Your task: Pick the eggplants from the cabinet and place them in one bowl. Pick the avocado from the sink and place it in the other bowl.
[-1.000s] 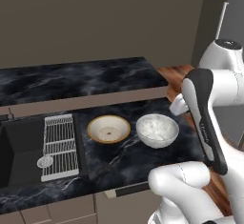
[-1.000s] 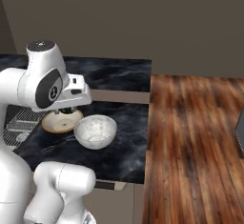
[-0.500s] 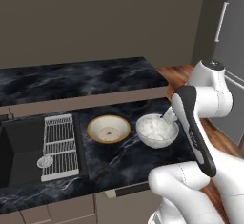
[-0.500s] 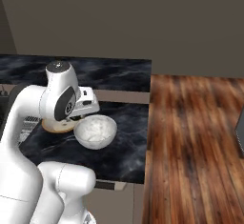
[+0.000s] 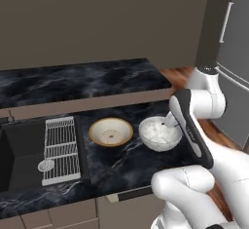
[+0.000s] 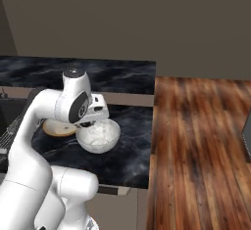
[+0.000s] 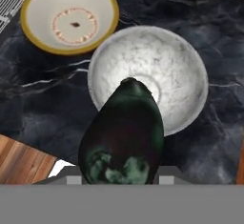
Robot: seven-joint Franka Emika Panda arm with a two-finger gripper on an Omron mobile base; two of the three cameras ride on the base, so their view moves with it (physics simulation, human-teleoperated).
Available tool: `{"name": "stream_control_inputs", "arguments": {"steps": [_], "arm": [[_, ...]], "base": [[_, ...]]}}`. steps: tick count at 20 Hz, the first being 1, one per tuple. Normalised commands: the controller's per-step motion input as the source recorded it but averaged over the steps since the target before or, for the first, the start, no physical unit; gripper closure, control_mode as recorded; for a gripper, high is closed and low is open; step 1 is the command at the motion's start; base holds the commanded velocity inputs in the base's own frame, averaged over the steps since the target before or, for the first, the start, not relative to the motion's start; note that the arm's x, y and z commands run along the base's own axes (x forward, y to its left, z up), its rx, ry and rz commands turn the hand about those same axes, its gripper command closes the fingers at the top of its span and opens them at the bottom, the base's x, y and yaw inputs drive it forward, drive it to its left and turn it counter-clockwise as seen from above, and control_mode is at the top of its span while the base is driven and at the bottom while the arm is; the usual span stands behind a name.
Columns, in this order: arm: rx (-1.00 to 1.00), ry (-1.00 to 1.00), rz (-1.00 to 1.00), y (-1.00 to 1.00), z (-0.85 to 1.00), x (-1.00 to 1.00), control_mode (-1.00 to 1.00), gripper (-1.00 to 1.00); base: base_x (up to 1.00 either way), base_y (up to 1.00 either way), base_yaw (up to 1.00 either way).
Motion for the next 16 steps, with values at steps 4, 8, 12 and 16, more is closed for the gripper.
{"name": "stream_control_inputs", "arguments": {"steps": [4,8,12,16], "arm": [[0.00,0.15,0.00,0.00,-0.37,0.49,-1.00,1.00],[0.00,0.11,0.00,0.00,-0.52,0.50,-1.00,1.00],[0.00,0.10,0.00,0.00,-0.58,0.48,-1.00,1.00],[0.00,0.07,0.00,0.00,-0.46,0.49,-1.00,1.00]], "base": [[0.00,0.00,0.00],[0.00,0.00,0.00],[0.00,0.00,0.00],[0.00,0.00,0.00]]}}
